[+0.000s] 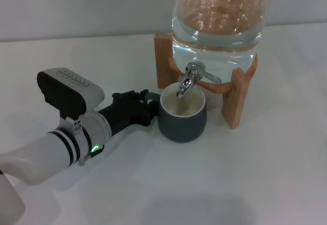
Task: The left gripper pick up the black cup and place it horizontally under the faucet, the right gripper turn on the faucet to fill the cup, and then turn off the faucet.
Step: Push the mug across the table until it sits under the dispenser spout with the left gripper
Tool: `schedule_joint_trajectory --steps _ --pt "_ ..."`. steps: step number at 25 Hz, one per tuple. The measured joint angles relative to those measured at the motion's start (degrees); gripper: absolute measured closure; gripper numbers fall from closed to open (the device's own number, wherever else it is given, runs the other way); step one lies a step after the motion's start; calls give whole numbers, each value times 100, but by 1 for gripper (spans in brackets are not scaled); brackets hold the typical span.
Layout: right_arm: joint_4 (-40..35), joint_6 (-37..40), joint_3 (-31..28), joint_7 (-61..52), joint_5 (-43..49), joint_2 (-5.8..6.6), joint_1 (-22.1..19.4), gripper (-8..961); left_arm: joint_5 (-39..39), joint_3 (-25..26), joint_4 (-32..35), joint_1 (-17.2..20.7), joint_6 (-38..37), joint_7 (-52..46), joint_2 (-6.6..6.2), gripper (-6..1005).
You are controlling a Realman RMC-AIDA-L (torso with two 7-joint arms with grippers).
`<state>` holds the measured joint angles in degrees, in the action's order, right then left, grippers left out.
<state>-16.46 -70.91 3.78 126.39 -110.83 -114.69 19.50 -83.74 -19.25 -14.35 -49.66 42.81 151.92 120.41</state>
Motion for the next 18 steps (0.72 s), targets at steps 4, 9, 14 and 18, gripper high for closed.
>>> schedule_joint_trajectory --steps 4,9,14,18 --pt "-6 8 0 0 -1 0 1 111 -1 0 -13 -8 6 -8 0 630" --pt "-6 8 0 0 -5 0 2 111 -2 0 -15 -9 -1 -11 -3 630" --pt "-6 8 0 0 -9 0 2 111 -2 0 -11 -9 -26 -13 -6 630" --pt "-6 5 0 0 -9 0 2 112 -2 0 -16 -9 -16 -13 -8 630"
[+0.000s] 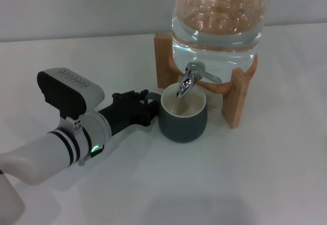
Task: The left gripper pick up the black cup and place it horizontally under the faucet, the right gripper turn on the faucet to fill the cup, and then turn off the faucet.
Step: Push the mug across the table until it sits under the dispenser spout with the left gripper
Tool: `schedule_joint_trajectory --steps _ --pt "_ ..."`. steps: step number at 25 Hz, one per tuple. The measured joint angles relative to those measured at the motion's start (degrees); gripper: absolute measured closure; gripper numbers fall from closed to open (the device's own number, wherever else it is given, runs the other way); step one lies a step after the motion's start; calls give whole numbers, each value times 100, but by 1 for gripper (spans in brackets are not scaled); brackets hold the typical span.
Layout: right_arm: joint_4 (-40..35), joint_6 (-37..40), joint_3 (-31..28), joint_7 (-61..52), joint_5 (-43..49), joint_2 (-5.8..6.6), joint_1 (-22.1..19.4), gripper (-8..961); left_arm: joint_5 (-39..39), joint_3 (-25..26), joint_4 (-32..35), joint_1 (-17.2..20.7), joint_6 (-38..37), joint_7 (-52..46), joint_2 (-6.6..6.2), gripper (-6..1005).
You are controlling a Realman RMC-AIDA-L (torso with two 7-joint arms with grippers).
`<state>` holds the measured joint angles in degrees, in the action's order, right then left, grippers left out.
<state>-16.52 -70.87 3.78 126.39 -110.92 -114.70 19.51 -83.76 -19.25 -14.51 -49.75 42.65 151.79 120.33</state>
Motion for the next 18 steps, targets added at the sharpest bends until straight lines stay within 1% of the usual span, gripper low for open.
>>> schedule_joint_trajectory --steps 18 --pt "0 -29 -9 -9 1 0 0 112 3 0 1 -54 -14 0 0 630"
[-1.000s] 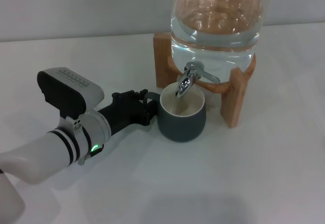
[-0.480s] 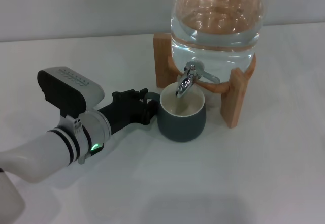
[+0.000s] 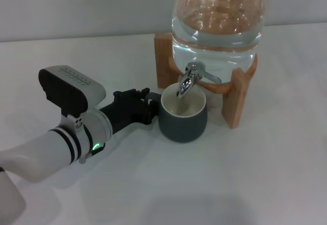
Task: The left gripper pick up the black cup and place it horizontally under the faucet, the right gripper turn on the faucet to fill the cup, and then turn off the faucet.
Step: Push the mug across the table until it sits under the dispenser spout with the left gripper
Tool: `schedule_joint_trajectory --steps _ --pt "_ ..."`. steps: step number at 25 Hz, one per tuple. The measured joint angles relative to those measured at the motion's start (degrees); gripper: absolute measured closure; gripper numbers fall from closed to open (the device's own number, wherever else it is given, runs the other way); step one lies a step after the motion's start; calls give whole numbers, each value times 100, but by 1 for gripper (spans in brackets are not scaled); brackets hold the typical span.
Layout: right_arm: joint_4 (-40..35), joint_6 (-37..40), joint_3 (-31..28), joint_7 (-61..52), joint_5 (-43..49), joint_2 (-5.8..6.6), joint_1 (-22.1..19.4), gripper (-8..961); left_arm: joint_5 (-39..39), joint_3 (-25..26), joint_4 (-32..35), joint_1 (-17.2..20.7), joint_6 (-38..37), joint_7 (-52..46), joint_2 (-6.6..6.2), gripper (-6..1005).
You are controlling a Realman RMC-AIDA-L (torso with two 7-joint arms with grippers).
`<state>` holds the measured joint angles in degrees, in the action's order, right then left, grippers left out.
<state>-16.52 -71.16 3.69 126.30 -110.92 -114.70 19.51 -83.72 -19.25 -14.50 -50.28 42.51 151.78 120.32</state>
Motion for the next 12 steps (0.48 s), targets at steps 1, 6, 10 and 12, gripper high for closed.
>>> schedule_joint_trajectory --steps 1,6,10,12 --pt "0 1 0 0 0 0 1 112 1 0 0 0 -2 0 0 630" --pt "0 11 0 3 0 0 8 112 7 0 0 1 -6 4 0 630" --pt "0 29 0 4 0 0 16 112 119 0 0 -3 -6 5 6 630" --pt "0 34 0 5 0 0 17 111 152 0 0 -9 -6 9 14 630"
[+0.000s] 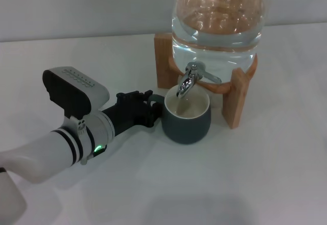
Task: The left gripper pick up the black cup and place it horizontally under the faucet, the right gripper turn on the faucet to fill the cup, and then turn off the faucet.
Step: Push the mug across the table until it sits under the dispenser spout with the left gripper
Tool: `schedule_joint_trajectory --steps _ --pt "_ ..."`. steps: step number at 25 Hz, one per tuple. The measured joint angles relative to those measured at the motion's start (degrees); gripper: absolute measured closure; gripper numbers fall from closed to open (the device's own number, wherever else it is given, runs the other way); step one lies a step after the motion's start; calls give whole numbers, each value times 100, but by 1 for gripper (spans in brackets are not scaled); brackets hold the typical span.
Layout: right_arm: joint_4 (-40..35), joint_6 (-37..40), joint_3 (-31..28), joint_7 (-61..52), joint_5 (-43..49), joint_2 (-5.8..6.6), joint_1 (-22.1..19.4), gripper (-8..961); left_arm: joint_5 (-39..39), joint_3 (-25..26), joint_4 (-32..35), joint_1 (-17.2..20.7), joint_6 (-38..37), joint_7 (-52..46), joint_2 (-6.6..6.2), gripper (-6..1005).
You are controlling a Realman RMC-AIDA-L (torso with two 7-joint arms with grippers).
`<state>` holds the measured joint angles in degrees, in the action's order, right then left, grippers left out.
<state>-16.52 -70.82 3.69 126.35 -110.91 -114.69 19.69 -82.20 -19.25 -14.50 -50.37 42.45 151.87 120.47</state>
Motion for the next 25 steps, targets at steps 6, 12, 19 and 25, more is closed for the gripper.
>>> schedule_joint_trajectory --steps 6,12,19,25 --pt "0 6 0 2 0 0 0 111 5 0 -7 8 15 -7 3 630" --pt "-5 7 0 3 -1 1 -18 111 0 34 -63 45 19 -8 -11 631" --pt "-4 7 0 3 -6 8 -18 111 3 135 -62 63 1 -7 -21 631" --pt "-7 7 0 4 -10 11 -17 111 4 133 -61 61 0 -8 -23 630"
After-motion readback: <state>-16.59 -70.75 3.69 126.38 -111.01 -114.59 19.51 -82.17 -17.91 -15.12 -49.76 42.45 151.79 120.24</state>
